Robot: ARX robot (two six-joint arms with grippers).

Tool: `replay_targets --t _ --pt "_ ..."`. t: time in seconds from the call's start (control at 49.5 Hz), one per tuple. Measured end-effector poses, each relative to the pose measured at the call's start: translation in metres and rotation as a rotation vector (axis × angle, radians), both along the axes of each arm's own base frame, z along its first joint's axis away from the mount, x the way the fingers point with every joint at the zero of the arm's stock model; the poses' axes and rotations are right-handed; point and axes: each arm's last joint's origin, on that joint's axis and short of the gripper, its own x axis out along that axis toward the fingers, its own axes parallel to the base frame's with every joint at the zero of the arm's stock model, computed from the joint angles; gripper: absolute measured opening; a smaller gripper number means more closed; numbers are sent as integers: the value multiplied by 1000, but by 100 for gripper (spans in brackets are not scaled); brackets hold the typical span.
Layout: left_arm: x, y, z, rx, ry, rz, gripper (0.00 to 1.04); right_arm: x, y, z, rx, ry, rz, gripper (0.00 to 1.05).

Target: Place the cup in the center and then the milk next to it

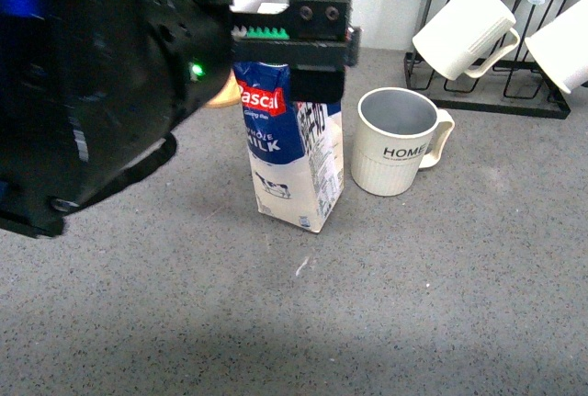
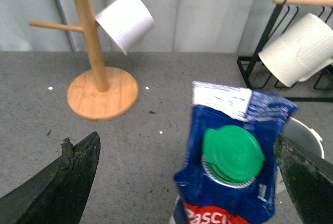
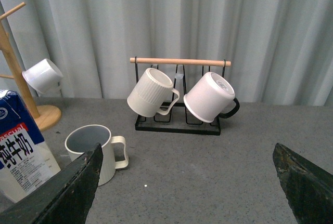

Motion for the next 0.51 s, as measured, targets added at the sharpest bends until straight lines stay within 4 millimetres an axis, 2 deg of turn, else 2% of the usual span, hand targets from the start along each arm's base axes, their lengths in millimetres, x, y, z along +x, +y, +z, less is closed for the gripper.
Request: replay_targets --t 0.101,0.202,0.343,0.505 --pt "-10 15 10 -17 -20 23 98 0 0 0 0 0 0 96" --pt "-17 22 17 -26 -33 39 98 0 0 0 0 0 0 96" --pt "-30 43 8 -5 -172 106 78 0 0 0 0 0 1 96" --pt "-51 75 7 17 -195 129 56 0 0 0 0 0 -2 96"
